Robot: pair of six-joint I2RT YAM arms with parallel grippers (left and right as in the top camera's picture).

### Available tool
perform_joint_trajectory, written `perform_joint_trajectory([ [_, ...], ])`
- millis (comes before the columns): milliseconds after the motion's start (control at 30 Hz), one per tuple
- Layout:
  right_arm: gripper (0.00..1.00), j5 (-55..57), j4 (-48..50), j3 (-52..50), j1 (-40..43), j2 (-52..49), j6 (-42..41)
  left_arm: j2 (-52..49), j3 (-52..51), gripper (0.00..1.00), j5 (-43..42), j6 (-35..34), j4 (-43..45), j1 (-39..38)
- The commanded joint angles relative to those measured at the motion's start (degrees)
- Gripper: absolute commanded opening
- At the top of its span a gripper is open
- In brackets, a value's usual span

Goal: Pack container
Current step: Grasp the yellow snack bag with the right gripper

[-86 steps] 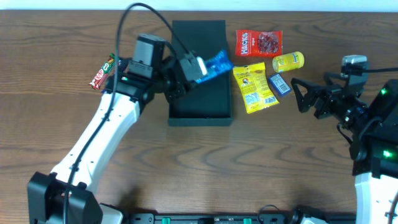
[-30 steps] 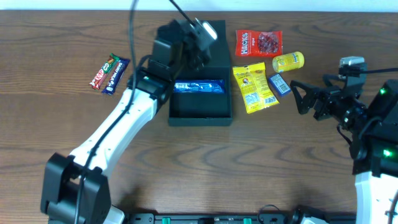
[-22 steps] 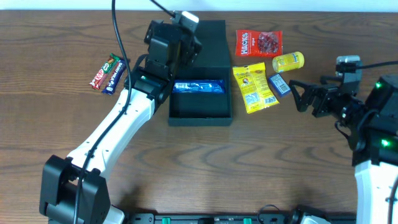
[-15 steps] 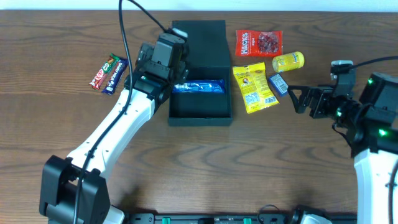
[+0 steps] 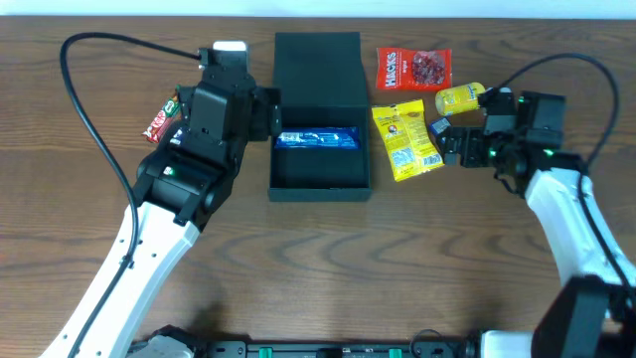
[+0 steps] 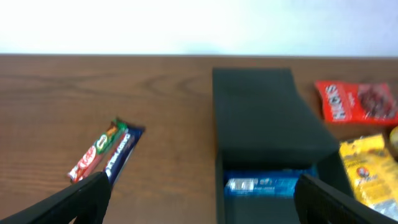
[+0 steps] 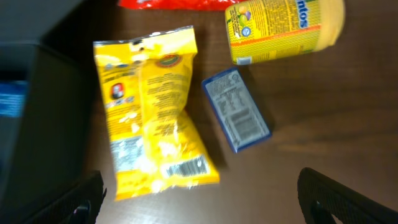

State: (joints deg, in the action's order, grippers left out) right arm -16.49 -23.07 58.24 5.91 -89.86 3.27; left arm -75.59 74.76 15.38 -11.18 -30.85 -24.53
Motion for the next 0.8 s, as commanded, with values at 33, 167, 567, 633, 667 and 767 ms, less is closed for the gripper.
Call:
perform_joint_trajectory([
  [33, 0.99, 3.0, 5.0, 1.3, -3.4, -5.4, 1.3, -0.9, 0.4, 0.95, -0.4, -0.2, -2.7, 0.2],
  [167, 0.94, 4.2, 6.6, 4.7, -7.0, -11.6, 1.6, -1.0, 0.4, 0.96, -0.4, 0.5, -2.8, 0.2],
  [567, 0.89, 6.8, 0.9, 15.4, -11.5, -22.8, 1.5, -1.0, 0.4, 0.95, -0.4, 2.5, -5.2, 0.2],
  [633, 0.88, 6.8, -0.4, 15.4, -12.1, -23.4, 1.6, -1.0, 0.4, 0.95, -0.4, 3.0, -5.4, 0.2],
  [667, 0.86, 6.8, -0.6, 15.4, -12.4, -23.7, 1.6, -1.0, 0.4, 0.96, -0.4, 3.5, -5.3, 0.2],
  [767, 0.72, 6.8, -0.7, 15.4, -13.7, -23.8, 1.6, -1.0, 0.4, 0.96, -0.3, 4.9, -5.3, 0.2],
])
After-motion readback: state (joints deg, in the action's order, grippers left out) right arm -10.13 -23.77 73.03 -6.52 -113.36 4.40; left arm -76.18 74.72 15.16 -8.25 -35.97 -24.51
